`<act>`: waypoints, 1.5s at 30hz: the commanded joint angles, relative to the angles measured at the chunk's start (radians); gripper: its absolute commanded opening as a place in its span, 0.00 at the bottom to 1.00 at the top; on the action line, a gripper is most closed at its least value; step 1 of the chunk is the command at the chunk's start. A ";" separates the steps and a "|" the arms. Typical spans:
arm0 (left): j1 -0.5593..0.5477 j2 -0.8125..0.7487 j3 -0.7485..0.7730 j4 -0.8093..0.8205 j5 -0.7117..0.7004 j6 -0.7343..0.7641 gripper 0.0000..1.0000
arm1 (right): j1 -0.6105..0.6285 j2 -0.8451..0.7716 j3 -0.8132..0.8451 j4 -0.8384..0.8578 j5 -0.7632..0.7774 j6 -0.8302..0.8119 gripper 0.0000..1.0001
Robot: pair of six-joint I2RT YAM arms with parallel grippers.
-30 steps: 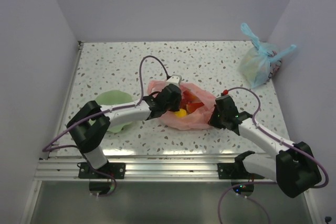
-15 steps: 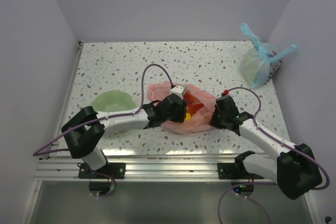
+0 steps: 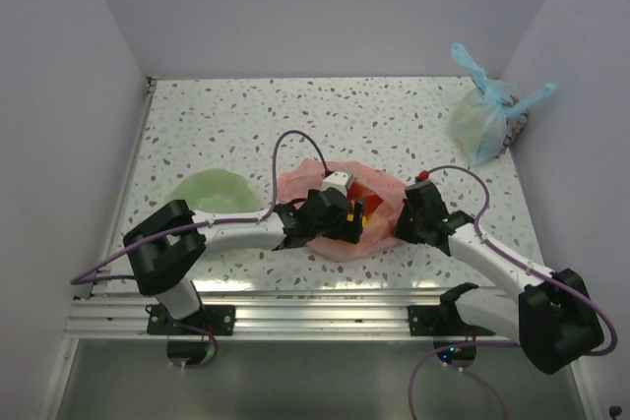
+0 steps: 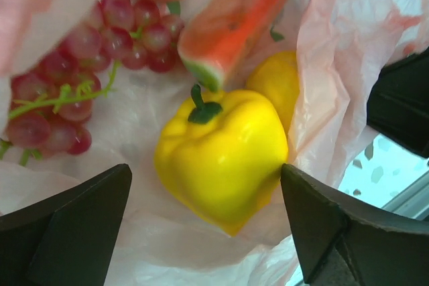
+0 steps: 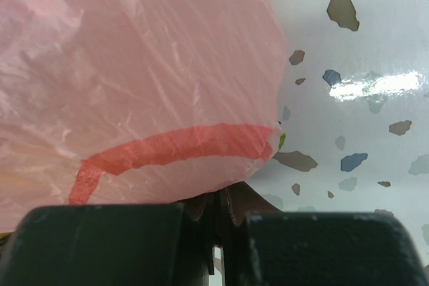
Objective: Untie the knot of the plastic bag and take out the fruit
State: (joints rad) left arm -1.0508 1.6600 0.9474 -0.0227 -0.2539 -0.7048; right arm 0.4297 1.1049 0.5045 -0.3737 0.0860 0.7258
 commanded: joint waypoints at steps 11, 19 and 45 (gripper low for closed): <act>-0.002 0.102 -0.001 -0.023 0.045 -0.001 0.97 | -0.003 0.047 0.002 0.107 -0.071 0.057 0.05; 0.103 0.129 0.010 0.079 -0.018 -0.025 0.97 | -0.002 0.130 -0.012 0.206 -0.083 0.098 0.05; 0.147 -0.132 0.014 -0.069 0.099 0.267 0.50 | -0.002 0.090 0.084 0.130 -0.032 0.037 0.04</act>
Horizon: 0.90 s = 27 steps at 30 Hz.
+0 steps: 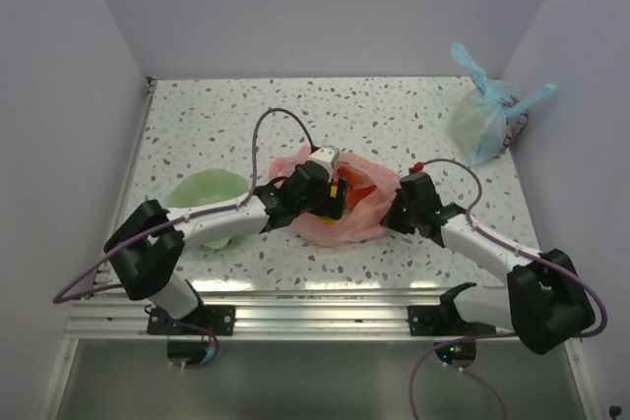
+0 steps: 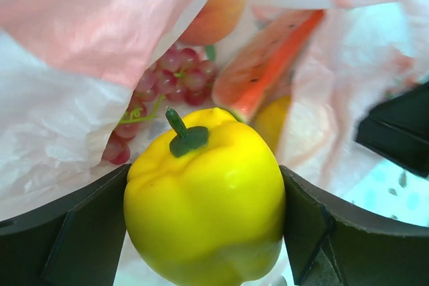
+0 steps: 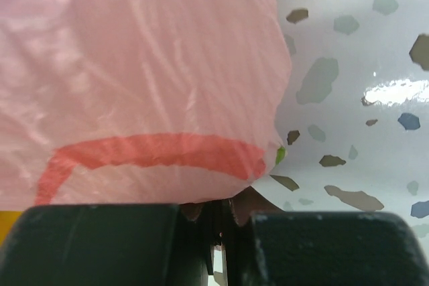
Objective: Untie the knot of the plastic bag and take out the fruit
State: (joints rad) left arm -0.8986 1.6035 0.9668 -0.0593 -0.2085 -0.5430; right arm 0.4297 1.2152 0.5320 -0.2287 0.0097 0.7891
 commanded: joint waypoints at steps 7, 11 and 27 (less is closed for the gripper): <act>-0.003 -0.168 0.033 -0.126 0.187 0.233 0.51 | 0.000 -0.019 0.091 -0.049 0.076 -0.051 0.04; 0.030 -0.249 0.068 -0.166 0.104 0.210 0.50 | -0.002 -0.029 0.103 -0.063 0.095 -0.071 0.04; 0.521 -0.458 -0.085 -0.360 -0.094 -0.023 0.51 | -0.002 -0.098 0.094 -0.123 0.075 -0.123 0.04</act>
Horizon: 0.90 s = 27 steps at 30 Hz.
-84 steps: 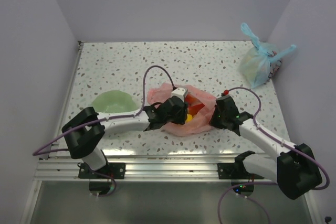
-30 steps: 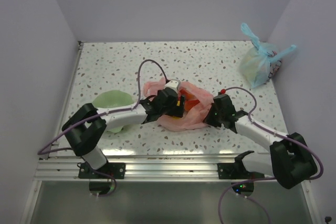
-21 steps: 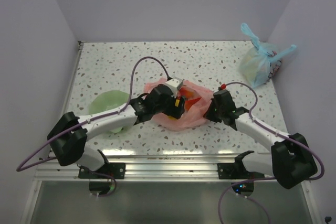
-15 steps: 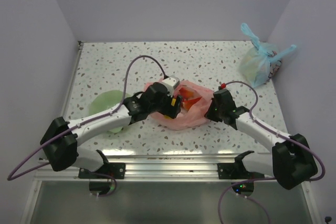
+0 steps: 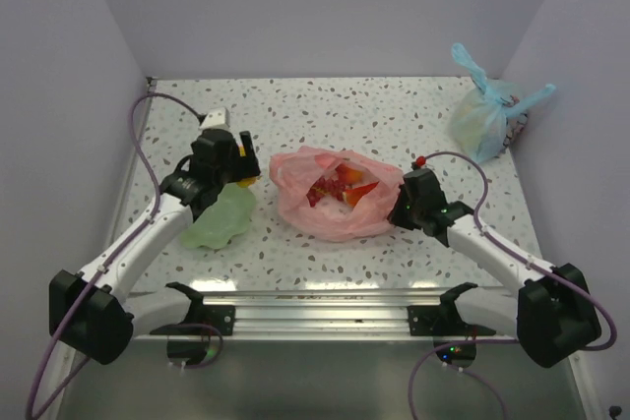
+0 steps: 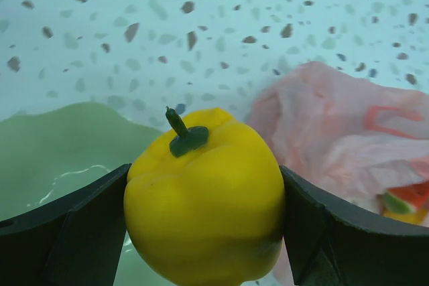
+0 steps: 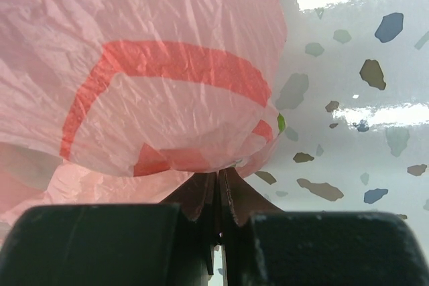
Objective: Untie the knot of the plastic bag and take out the fruit
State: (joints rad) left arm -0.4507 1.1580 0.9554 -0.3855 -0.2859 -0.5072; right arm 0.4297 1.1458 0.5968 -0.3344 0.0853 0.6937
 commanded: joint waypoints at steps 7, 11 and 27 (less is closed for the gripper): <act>0.245 0.040 -0.306 0.132 0.082 -0.088 0.60 | -0.002 -0.061 0.011 -0.026 -0.035 -0.034 0.04; 0.247 0.095 -0.331 0.175 0.099 -0.096 0.71 | 0.000 -0.077 0.003 -0.037 -0.042 -0.037 0.04; 0.247 -0.052 -0.247 0.053 0.114 0.004 1.00 | -0.002 -0.139 -0.005 -0.094 0.011 -0.056 0.06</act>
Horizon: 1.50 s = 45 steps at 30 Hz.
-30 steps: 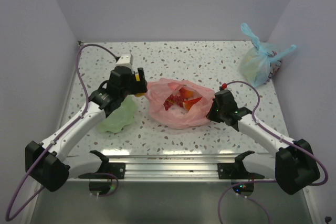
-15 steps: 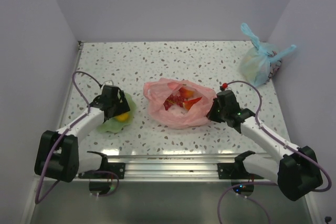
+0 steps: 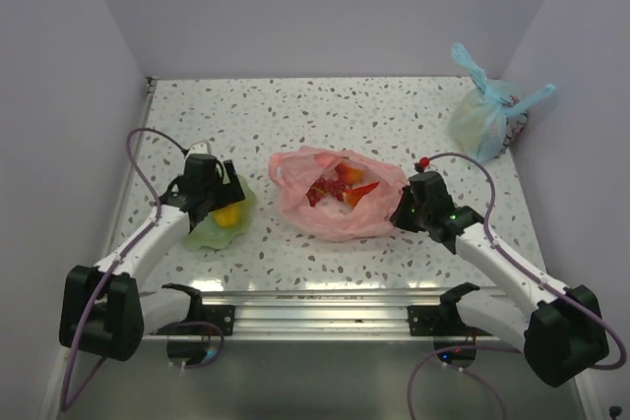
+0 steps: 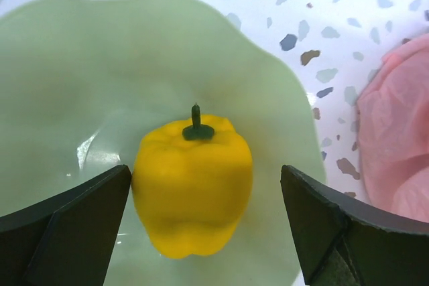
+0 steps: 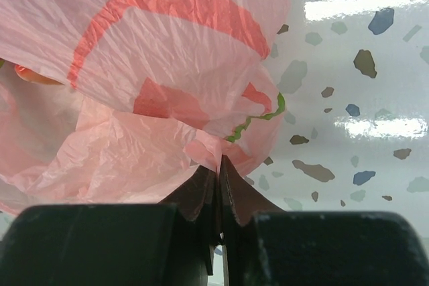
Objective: Untie the knot of the plastic bag and take out the fruit
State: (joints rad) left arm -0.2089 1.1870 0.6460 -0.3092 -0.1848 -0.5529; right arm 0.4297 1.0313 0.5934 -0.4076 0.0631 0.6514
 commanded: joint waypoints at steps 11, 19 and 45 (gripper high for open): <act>-0.274 -0.225 0.170 0.054 0.080 0.099 1.00 | -0.003 0.004 -0.127 -0.016 0.023 0.066 0.00; -0.553 -0.090 0.271 0.171 0.091 0.136 1.00 | -0.002 -0.014 -0.073 -0.076 0.084 0.059 0.19; -0.842 0.283 0.319 0.337 0.093 0.131 1.00 | 0.049 0.334 0.261 -0.076 0.109 0.154 0.96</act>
State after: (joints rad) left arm -1.0420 1.4631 0.9363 -0.0315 -0.0898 -0.4267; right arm 0.4690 1.3388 0.8524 -0.5308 0.1398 0.7567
